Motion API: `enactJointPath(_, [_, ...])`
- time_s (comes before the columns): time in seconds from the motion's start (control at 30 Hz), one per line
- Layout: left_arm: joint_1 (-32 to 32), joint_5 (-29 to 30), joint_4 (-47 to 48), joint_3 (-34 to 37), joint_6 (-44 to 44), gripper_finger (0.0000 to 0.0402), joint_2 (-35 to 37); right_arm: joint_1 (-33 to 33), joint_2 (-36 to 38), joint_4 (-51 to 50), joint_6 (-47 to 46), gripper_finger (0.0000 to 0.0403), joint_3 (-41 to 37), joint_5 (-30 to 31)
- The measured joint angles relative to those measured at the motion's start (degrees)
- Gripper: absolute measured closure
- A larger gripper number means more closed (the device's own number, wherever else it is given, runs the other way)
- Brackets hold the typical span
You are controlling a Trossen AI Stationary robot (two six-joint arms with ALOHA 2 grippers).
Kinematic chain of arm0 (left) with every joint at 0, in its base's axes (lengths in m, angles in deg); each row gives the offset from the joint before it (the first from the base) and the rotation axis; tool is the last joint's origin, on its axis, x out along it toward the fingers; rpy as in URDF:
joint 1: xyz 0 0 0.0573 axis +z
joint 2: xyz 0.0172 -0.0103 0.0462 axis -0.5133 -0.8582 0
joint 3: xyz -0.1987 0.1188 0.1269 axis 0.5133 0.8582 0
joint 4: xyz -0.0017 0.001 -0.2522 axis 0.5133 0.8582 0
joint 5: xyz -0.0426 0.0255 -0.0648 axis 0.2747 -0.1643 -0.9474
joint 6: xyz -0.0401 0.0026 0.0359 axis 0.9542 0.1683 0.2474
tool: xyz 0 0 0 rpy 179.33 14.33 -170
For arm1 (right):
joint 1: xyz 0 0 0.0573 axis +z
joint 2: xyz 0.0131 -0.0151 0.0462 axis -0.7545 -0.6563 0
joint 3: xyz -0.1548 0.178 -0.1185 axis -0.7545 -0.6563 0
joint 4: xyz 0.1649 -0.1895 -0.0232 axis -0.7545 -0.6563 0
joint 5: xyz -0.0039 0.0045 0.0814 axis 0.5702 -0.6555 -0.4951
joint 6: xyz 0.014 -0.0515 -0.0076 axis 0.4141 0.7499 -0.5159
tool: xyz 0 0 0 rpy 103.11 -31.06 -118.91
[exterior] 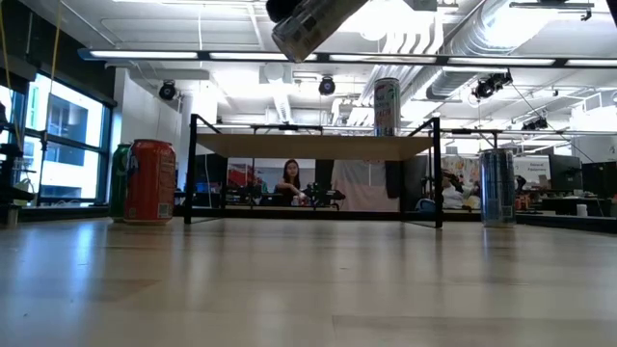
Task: Place canned beverage on shelf
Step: Put the white pink soda can on the shelf aligned with the other white pink soda can
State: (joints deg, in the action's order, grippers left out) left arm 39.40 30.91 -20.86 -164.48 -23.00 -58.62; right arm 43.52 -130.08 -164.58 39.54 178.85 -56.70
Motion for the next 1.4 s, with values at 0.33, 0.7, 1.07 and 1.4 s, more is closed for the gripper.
enactJointPath(0.33, [0.1, 0.0, -0.4, 0.0, 1.0, 0.0053, -2.2, 0.0, -0.1, 0.6, 2.0, 0.0162, 0.0, -1.3])
enactJointPath(0.7, [0.1, 0.1, -0.4, 0.0, 1.1, 0.0120, -2.2, 0.0, -0.1, 0.6, 4.0, 0.0159, 0.0, -1.2])
enactJointPath(1.07, [0.9, 0.8, 0.1, 0.0, 0.9, 0.0246, -2.2, -0.1, -0.1, 0.2, 8.7, 0.0132, 0.0, -1.1])
enactJointPath(1.4, [1.5, 8.7, 9.2, 0.1, -1.5, 0.0236, -1.6, -0.6, 1.2, -2.7, 8.9, 0.0122, 0.0, -1.4])
